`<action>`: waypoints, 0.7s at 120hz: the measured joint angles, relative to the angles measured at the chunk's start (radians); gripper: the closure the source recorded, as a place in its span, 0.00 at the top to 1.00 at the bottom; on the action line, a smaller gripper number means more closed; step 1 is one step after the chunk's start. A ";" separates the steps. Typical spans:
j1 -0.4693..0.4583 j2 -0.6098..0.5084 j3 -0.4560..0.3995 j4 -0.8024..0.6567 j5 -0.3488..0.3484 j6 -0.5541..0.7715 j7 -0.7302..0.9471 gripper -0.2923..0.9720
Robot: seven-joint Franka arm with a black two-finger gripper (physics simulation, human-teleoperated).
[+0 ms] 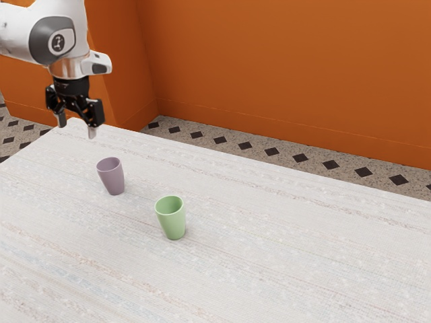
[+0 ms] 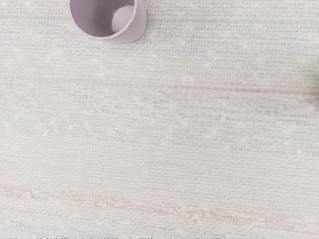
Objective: Place the left cup onto the right cup
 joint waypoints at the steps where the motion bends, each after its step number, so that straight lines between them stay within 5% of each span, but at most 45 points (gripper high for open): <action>1: 0.001 0.003 0.000 0.000 -0.003 0.000 0.000 0.77; 84: 0.074 0.196 0.000 -0.058 -0.179 0.117 0.006 0.77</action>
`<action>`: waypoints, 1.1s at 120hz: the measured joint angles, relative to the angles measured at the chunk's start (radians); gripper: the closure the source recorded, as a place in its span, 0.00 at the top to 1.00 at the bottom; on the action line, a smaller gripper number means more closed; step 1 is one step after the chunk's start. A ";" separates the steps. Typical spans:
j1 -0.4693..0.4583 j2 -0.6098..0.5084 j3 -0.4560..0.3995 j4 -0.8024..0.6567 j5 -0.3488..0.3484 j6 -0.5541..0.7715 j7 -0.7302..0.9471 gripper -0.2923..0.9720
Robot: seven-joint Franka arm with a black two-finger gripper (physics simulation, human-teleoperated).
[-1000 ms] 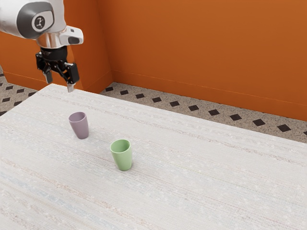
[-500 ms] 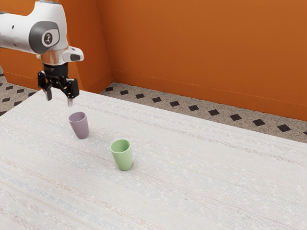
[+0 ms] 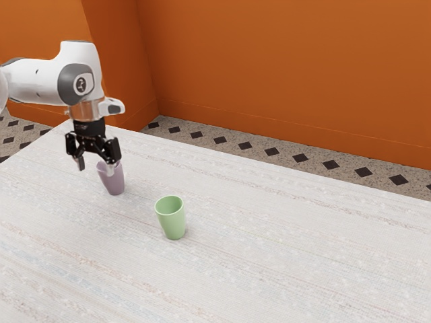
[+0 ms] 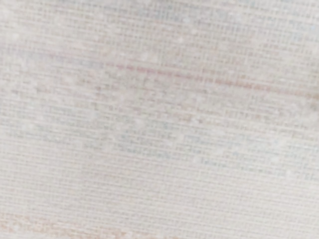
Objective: Place the left cup onto the right cup
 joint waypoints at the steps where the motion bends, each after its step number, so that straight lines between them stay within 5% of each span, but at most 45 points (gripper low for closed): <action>1: 0.000 0.002 0.000 0.000 0.000 0.002 0.000 0.77; 132: 0.036 0.182 0.001 0.103 -0.021 0.218 0.207 0.77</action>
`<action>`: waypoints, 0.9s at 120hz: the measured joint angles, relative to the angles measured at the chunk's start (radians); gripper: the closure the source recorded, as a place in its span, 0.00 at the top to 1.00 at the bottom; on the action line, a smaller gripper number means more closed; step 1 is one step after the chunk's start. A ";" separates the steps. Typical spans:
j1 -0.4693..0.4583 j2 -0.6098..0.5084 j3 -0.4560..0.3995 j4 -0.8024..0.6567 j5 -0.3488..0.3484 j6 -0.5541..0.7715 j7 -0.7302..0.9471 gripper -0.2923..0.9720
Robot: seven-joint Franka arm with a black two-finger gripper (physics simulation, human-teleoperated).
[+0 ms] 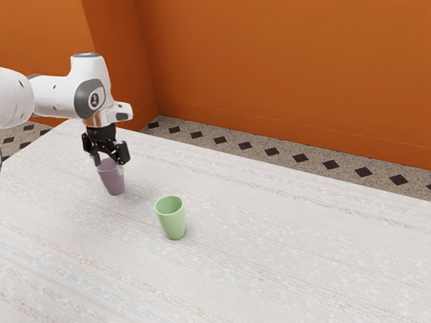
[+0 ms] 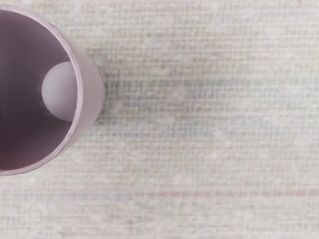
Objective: Place the left cup onto the right cup
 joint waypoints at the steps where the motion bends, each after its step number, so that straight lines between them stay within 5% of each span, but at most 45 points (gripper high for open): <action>1: 0.001 0.002 0.000 0.001 -0.001 0.001 0.002 0.77; 108: 0.062 0.180 0.000 0.175 -0.082 0.035 0.242 0.77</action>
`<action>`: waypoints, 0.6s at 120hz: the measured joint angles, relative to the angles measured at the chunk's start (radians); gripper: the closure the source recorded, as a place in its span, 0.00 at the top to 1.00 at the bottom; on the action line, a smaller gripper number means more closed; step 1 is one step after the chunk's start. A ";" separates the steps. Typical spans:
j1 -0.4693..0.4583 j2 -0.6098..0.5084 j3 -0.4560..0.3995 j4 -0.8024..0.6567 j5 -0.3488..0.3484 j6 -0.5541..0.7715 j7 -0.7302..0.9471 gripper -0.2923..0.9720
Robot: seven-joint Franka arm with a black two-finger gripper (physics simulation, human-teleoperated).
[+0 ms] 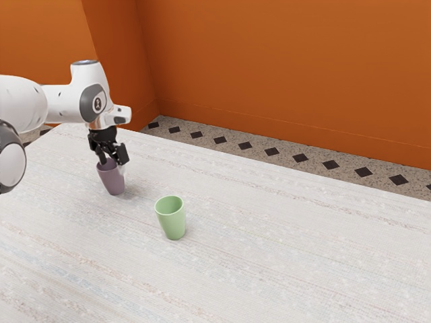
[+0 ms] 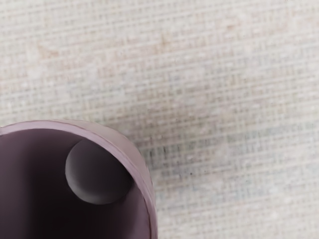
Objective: Place the left cup onto the right cup
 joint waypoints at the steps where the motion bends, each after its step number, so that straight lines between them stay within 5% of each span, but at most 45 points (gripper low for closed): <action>1: 0.000 0.002 0.000 0.002 -0.001 0.000 0.002 0.77; 72: 0.015 0.070 0.000 0.053 -0.046 0.008 0.089 0.77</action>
